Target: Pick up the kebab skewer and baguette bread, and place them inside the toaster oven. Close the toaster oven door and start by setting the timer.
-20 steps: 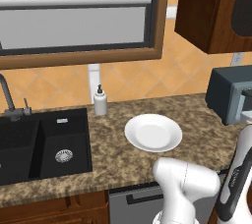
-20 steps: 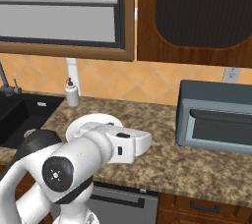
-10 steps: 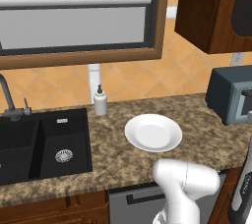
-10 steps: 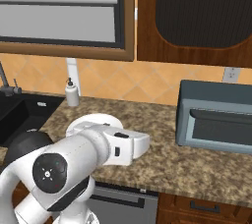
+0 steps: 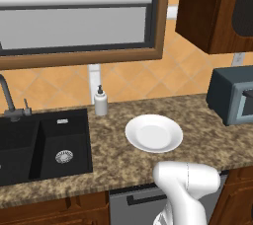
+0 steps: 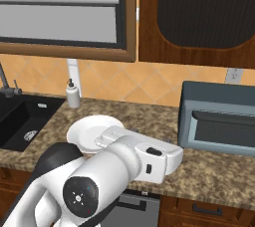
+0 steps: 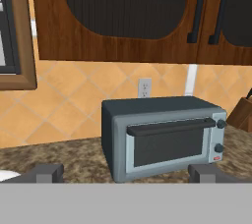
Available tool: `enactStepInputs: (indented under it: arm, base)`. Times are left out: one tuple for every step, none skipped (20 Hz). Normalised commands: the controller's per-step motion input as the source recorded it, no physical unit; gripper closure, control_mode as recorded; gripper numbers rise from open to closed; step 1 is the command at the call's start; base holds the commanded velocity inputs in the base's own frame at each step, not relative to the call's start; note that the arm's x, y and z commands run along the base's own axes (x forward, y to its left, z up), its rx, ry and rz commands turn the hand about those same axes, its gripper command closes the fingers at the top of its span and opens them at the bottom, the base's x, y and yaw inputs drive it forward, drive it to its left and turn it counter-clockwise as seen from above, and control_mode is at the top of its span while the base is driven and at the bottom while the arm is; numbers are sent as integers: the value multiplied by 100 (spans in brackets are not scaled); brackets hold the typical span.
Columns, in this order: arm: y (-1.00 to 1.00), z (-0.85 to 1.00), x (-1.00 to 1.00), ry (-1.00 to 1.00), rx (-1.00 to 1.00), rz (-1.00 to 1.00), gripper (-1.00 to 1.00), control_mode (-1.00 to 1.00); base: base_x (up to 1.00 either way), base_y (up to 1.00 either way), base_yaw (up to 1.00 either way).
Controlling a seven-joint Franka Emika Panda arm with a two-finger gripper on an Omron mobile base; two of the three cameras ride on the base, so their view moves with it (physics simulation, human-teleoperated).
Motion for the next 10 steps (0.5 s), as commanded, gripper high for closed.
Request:
enactStepInputs:
  arm:
    - [0,-1,0,-6,0,-6,-100,-100]
    - [0,-4,0,-7,0,-3,-100,-100]
    - [29,-1,0,-3,-2,-3,-100,-100]
    - [45,-4,6,-2,-6,-3,-100,-100]
    - [51,-5,11,-1,-6,0,-100,-100]
    - [51,-4,8,0,-6,0,-100,-100]
    - [52,-3,18,0,-7,0,-100,-100]
    - [55,-1,21,0,-7,0,-100,-100]
    - [51,-2,11,-1,-7,0,-100,-100]
    - [54,-2,8,0,-8,0,-100,-100]
  base:
    - [0,0,0]
    - [0,0,0]
    - [0,0,0]
    - [0,0,0]
    - [0,0,0]
    - [0,0,0]
    - [0,0,0]
    - [0,0,0]
    - [0,0,0]
    - [0,0,0]
